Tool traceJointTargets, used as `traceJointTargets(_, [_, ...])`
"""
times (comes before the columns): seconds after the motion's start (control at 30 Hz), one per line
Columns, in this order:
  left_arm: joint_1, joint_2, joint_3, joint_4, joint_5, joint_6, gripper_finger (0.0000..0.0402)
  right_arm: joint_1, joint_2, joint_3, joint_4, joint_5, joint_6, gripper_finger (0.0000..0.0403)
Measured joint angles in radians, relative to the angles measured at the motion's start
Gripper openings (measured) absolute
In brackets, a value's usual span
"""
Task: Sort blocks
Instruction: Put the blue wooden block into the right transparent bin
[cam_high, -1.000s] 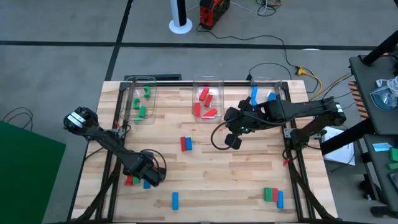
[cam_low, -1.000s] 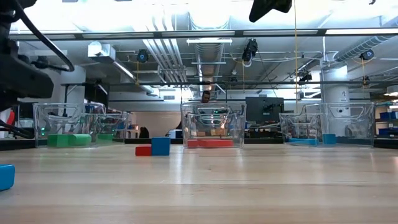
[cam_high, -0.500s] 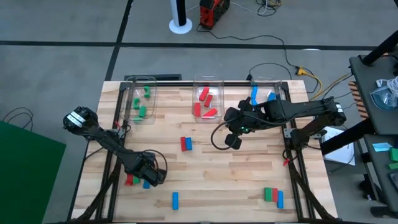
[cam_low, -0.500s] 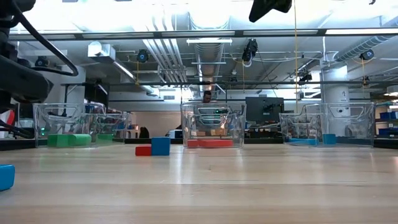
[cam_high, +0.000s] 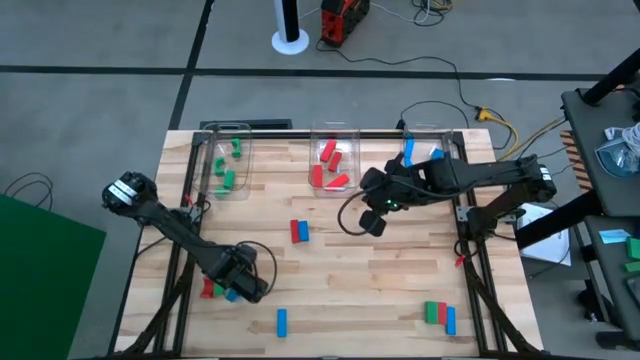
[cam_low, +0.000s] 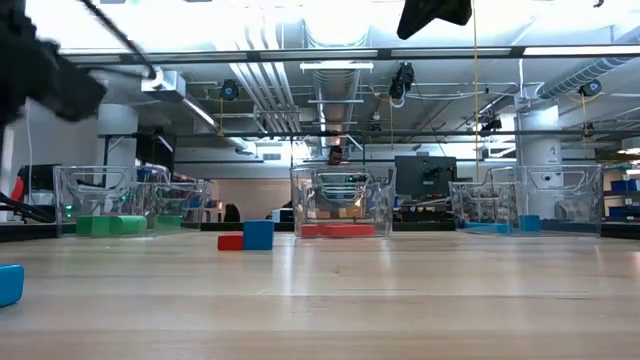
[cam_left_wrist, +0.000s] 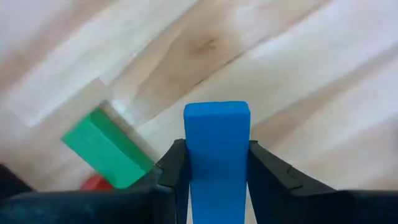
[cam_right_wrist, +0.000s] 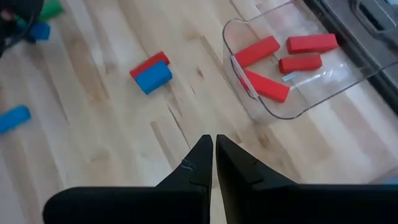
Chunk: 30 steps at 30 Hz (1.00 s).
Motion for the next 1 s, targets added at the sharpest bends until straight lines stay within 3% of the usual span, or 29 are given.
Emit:
traceJointTargets(0.27, [0.030, -0.013, 0.138, -0.156, -0.230, 0.477, 0.0098, -0.084, 0.000, -0.001, 0.165, -0.205, 0.181, 0.0012])
traceJointTargets(0.5, [0.080, -0.019, 0.229, -0.211, -0.543, 0.870, 0.0098, -0.123, 0.026, -0.001, 0.283, -0.287, 0.285, 0.0013])
traceJointTargets(0.67, [0.131, -0.078, 0.220, -0.267, -0.729, 1.010, 0.0098, -0.123, 0.085, -0.002, 0.307, -0.334, 0.292, 0.0013])
traceJointTargets(0.83, [0.202, -0.198, 0.199, -0.184, -0.738, 1.105, 0.0098, -0.123, 0.163, -0.002, 0.416, -0.336, 0.293, 0.0013])
traceJointTargets(1.0, [0.255, -0.311, 0.199, -0.026, -0.684, 1.156, 0.0098, -0.129, 0.225, -0.002, 0.568, -0.329, 0.294, 0.0032])
